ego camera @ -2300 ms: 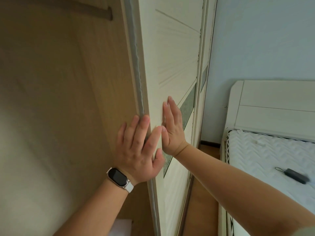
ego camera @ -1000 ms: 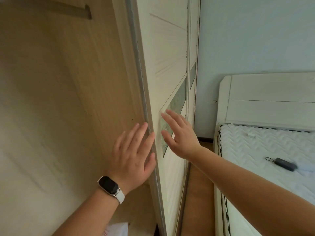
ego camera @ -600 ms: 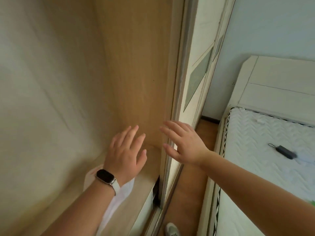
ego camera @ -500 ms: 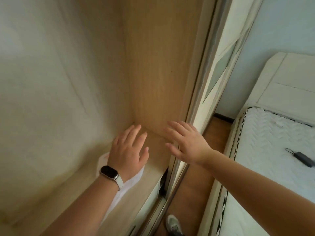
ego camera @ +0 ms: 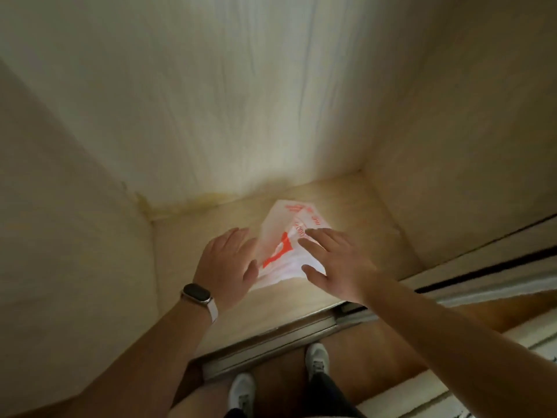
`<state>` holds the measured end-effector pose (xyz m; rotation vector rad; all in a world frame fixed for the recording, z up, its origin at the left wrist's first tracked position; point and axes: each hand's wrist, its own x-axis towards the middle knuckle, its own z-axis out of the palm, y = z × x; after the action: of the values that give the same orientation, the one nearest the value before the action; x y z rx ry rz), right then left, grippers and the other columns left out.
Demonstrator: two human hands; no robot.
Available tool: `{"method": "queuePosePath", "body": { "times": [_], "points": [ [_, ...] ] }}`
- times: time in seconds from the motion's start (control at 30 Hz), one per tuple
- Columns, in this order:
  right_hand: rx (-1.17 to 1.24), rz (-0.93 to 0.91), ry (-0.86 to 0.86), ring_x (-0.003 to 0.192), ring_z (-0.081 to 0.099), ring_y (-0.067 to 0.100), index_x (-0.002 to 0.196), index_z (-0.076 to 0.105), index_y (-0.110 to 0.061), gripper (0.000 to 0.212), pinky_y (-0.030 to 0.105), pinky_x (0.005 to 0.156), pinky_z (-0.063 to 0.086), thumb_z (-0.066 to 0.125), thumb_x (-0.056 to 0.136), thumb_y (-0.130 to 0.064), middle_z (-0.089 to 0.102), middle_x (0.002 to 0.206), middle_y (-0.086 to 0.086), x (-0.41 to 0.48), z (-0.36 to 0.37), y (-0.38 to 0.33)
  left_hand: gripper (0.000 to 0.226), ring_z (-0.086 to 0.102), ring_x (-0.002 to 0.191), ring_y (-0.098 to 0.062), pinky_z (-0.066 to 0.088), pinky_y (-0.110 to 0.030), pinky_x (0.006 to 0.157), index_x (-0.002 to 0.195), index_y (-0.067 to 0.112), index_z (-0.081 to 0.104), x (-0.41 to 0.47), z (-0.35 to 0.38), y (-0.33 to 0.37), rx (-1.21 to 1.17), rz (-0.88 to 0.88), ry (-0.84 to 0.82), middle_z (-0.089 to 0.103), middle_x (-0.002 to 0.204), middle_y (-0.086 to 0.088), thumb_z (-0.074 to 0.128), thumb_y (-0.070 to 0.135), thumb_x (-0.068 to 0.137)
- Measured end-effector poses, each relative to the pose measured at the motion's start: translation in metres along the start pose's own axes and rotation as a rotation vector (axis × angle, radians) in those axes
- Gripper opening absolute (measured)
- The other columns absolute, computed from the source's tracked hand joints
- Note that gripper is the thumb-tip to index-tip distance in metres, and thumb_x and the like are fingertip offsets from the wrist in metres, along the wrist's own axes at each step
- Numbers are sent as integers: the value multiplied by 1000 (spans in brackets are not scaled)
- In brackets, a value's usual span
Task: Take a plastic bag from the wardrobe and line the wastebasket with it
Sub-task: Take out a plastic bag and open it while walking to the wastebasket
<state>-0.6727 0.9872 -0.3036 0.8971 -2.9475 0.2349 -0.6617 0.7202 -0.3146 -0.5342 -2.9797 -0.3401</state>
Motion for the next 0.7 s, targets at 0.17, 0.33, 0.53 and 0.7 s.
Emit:
{"method": "queuePosePath", "body": {
  "times": [0.17,0.33,0.53,0.7],
  "points": [
    [82,-124,-145,126,51,30,134,53,-19,51,44,101,46,47,93,-47,54,140,9,36,57,8,42,57,117,-35,49,-49,91,123,18,52,-23,47,-34,-66,-220,-85,59,129,-14,42,36,85],
    [105,-211,-226,125,53,31,131,55,-19,50,45,103,44,51,90,-46,55,139,10,69,124,12,52,59,113,-32,53,-45,88,124,13,60,-40,112,-59,-127,-435,-212,63,123,-12,38,41,86],
    [82,-260,-290,129,51,35,132,54,-15,54,53,107,42,64,86,-42,52,141,14,87,209,13,45,53,122,-32,48,-46,97,129,10,57,-55,200,-77,-219,-617,-274,58,131,-12,58,31,89],
    [34,-224,-365,134,46,35,137,49,-17,61,54,110,37,65,85,-44,47,147,13,89,265,17,63,36,138,-27,36,-44,110,145,16,37,-60,261,-89,-256,-681,-327,40,149,-9,58,38,90]
  ]
}}
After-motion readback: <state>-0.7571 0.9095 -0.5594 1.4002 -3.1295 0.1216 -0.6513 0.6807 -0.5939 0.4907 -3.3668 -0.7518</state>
